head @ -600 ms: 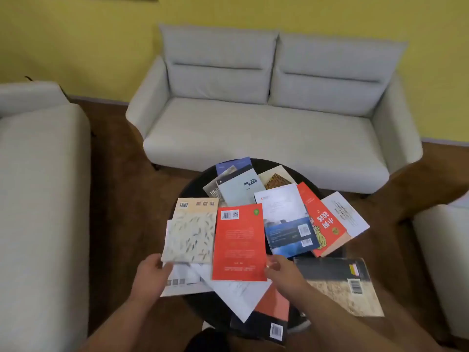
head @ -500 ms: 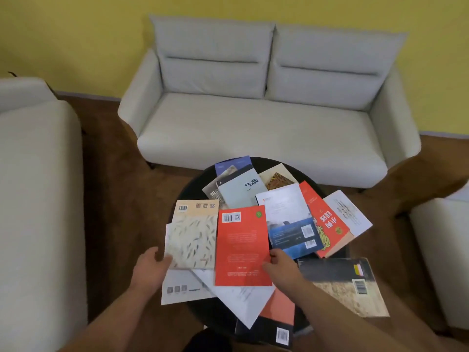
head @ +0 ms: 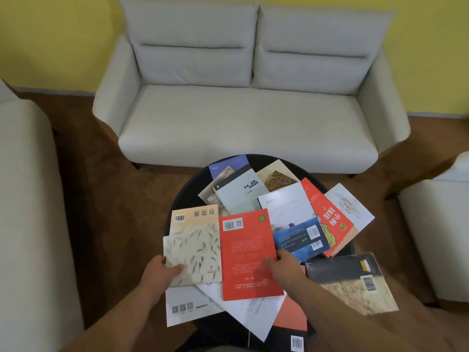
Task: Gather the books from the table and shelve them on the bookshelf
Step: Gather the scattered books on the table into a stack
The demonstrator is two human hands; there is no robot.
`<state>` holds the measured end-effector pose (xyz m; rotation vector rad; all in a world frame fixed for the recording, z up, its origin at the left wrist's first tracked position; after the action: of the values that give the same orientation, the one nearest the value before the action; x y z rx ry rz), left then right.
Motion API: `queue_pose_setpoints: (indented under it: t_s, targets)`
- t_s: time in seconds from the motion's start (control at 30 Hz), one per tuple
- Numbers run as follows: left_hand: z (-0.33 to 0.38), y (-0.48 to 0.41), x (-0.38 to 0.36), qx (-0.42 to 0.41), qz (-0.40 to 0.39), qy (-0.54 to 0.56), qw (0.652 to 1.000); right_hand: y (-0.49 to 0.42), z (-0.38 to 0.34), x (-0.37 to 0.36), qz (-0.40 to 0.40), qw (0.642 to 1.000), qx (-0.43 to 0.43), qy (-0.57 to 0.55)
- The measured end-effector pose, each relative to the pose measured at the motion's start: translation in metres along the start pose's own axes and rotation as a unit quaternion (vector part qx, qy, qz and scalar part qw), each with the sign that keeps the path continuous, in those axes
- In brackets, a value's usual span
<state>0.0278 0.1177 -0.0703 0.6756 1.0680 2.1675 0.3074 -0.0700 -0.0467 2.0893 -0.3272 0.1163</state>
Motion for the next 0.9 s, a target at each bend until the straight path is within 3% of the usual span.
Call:
queue_pose_setpoints:
  t_s: [0.23,0.47,0.7,0.9]
  targets:
    - [0.014,0.013,-0.002,-0.008,-0.099,0.173,0.980,0.026,-0.012,-0.005,-0.008,0.996,0.040,-0.083]
    - [0.013,0.027,-0.003,-0.026,-0.168,0.158,0.973,0.057,-0.005,0.001,0.006,0.989,0.098,-0.112]
    - [-0.021,0.032,-0.037,0.044,-0.221,0.155,0.962,0.094,0.032,0.028,0.043,0.969,0.115,-0.214]
    - [-0.021,0.040,-0.066,0.069,-0.239,0.175,0.953,0.110,0.035,0.025,-0.005,0.957,0.131,-0.257]
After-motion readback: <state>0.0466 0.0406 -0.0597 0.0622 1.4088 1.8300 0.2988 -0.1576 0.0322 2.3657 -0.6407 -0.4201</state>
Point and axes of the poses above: each hand's wrist, its own y-axis away from the middle knuckle, its own x-axis out of the back of the hand, z = x × y, the point moved 5 cm from there along -y, towards the middle knuckle, and after that the axes turned 15 degrees about -z, right-handed, at the moved point
